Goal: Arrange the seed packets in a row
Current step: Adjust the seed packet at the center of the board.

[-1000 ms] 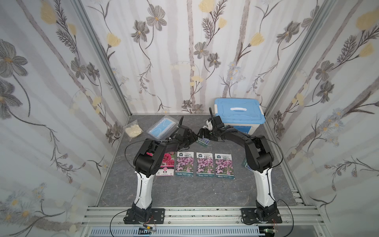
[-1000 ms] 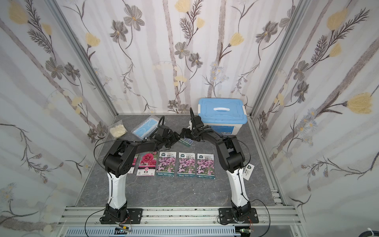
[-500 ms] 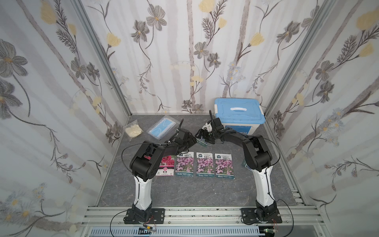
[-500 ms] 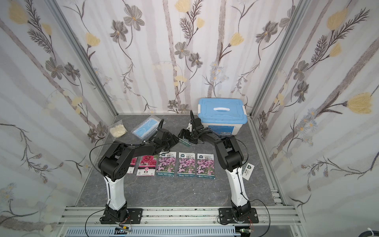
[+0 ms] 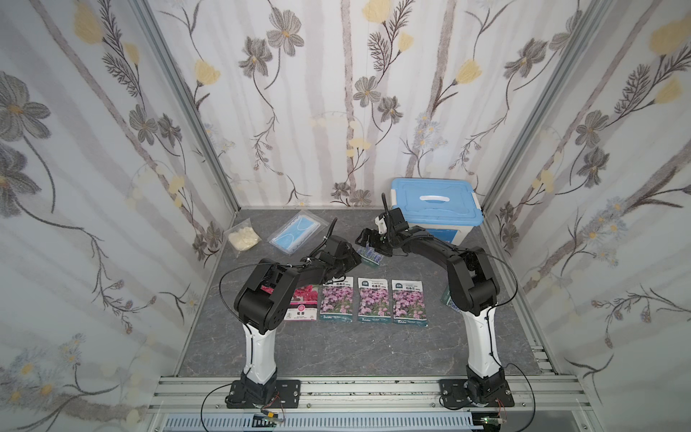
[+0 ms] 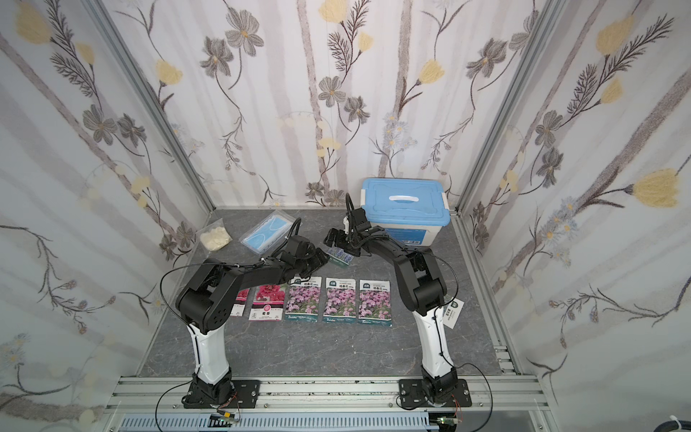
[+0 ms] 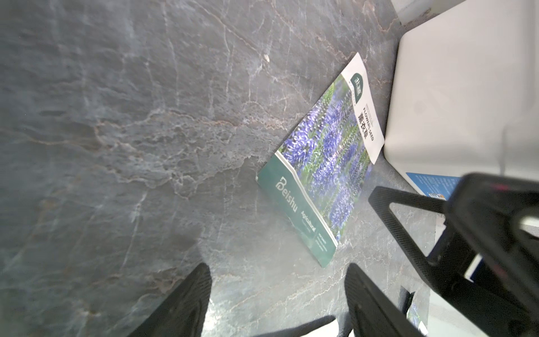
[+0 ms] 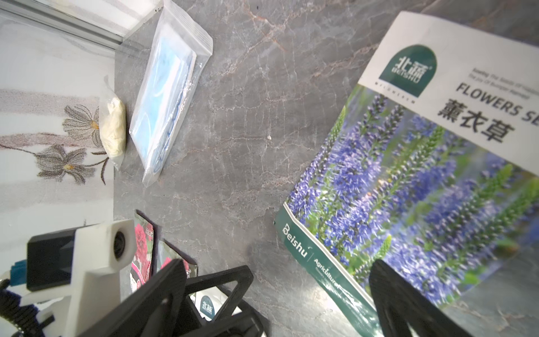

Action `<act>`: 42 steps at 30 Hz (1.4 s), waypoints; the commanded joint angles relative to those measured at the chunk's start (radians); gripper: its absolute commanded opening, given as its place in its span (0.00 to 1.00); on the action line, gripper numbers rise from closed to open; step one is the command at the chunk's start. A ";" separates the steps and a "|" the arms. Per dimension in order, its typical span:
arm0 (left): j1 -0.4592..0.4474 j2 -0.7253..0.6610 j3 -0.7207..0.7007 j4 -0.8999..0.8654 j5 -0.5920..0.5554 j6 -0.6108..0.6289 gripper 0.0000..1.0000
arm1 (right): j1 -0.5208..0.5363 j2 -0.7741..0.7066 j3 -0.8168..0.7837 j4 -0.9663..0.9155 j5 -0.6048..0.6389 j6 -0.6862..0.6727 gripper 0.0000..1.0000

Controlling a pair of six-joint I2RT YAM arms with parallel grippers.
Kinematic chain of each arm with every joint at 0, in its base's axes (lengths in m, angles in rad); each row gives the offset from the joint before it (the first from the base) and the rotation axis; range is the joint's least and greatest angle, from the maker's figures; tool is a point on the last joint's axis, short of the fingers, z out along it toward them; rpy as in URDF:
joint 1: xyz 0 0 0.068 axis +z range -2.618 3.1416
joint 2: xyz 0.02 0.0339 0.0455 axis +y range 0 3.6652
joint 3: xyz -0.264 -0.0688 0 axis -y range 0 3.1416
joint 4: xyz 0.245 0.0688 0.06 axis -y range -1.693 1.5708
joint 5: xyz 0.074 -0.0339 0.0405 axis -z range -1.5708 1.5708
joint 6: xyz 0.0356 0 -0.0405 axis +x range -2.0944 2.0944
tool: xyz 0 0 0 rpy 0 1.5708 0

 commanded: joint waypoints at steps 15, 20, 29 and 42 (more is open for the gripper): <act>0.007 -0.092 -0.075 0.026 -0.038 -0.044 0.76 | 0.046 0.066 0.044 -0.043 0.162 -0.077 0.99; 0.047 -0.173 -0.126 0.000 -0.064 -0.032 0.76 | 0.074 0.071 0.015 -0.012 0.126 -0.056 0.99; 0.127 -0.249 -0.176 -0.039 -0.064 -0.002 0.77 | 0.118 0.108 0.090 0.011 0.008 -0.003 1.00; 0.167 -0.208 -0.176 0.025 0.063 0.028 0.77 | 0.101 0.117 0.288 -0.094 0.043 -0.083 0.99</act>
